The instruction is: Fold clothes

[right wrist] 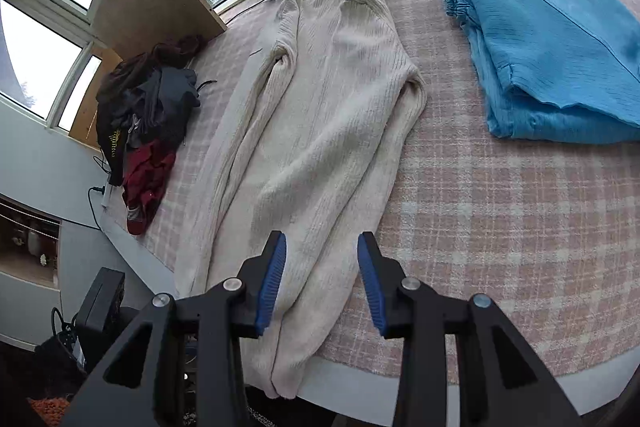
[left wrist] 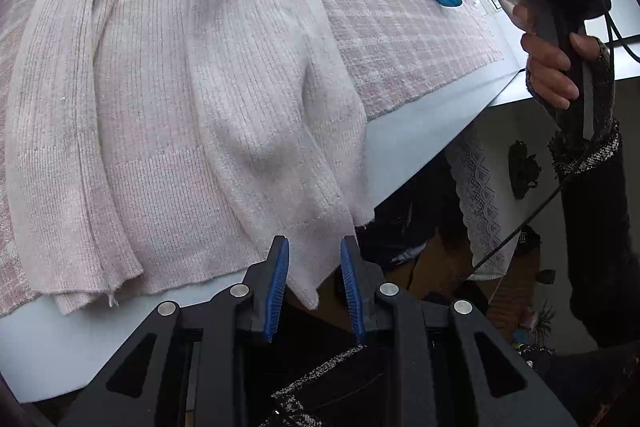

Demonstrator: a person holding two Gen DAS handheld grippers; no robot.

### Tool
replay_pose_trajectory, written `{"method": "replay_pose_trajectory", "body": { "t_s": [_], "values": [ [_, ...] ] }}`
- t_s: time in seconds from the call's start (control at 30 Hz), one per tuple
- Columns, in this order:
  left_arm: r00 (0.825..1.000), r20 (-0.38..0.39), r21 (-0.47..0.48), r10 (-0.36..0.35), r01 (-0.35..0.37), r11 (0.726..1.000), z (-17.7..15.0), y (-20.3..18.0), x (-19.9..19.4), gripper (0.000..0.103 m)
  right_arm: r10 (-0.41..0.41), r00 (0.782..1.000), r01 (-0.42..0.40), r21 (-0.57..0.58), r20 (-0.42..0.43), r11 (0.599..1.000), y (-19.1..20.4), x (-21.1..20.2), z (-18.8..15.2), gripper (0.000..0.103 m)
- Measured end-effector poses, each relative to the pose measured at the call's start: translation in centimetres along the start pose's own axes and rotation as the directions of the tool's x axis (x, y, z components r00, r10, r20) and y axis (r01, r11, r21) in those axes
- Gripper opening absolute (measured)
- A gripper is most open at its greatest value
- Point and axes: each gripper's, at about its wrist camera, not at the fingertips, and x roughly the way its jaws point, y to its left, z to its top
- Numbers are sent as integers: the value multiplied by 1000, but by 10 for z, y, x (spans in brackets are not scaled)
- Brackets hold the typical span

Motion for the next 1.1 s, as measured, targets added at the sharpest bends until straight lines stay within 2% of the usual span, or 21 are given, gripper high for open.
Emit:
{"method": "replay_pose_trajectory", "body": {
  "t_s": [0.1, 0.2, 0.33, 0.4, 0.43, 0.47, 0.5, 0.53, 0.57, 0.67, 0.73, 0.77, 0.87, 0.9, 1.0, 1.07, 1.1],
  "values": [
    [998, 12, 62, 60, -61, 996, 7, -16, 11, 24, -48, 999, 48, 22, -3, 999, -2, 34, 31, 37],
    [992, 1, 63, 125, -125, 990, 16, -13, 24, 24, -79, 996, 81, 47, -39, 996, -10, 72, 66, 37],
    [991, 4, 87, 134, -133, 987, 18, -11, 26, 24, -152, 985, 157, 51, -81, 986, -21, 97, 90, 37],
    [990, 14, 116, 142, -142, 983, 17, -10, 24, 20, -132, 987, 138, 59, -92, 989, -27, 103, 95, 37],
    [988, 22, 125, 152, -154, 980, 16, -7, 23, 6, -122, 989, 127, 65, -83, 990, -28, 101, 97, 37],
    [990, 23, 119, 137, -139, 983, 15, -3, 22, 3, -121, 990, 127, 67, -77, 990, -30, 100, 97, 36],
    [994, 21, 108, 111, -112, 988, 14, 2, 19, 3, -121, 990, 126, 70, -71, 990, -32, 98, 98, 34],
    [996, 22, 93, 88, -90, 992, 14, 6, 15, 3, -120, 991, 125, 73, -65, 989, -33, 97, 99, 22],
    [997, 24, 77, 67, -69, 995, 14, 10, 11, 2, -120, 991, 124, 78, -56, 989, -35, 94, 98, 15],
    [999, 44, 46, 8, -10, 999, 12, 16, -7, 2, -99, 995, 101, 93, -22, 991, -40, 80, 97, 14],
    [997, 80, 57, -22, 17, 998, 10, 9, -21, 2, -117, 993, 117, 80, -2, 990, -39, 69, 98, 13],
    [995, 100, 79, -22, 14, 997, 11, 3, -28, 2, -113, 993, 111, 86, 17, 990, -41, 62, 100, 13],
    [996, 81, 145, 26, -38, 989, 19, -10, -15, 3, -120, 991, 114, 103, 54, 988, -47, 47, 107, 13],
    [996, 73, 166, 44, -56, 985, 22, -14, -10, 3, -135, 990, 129, 109, 49, 986, -50, 47, 109, 13],
    [998, -4, 204, 61, -59, 977, 16, -23, 5, 3, -139, 983, 153, 122, -118, 981, -62, 78, 107, 18],
    [997, -35, 236, 70, -60, 970, 9, -29, 6, 5, -214, 962, 229, 72, -170, 971, -59, 81, 101, 20],
    [997, -27, 235, 67, -59, 970, 7, -29, 0, 7, -220, 963, 231, 55, -155, 971, -55, 72, 100, 20]
  ]
}}
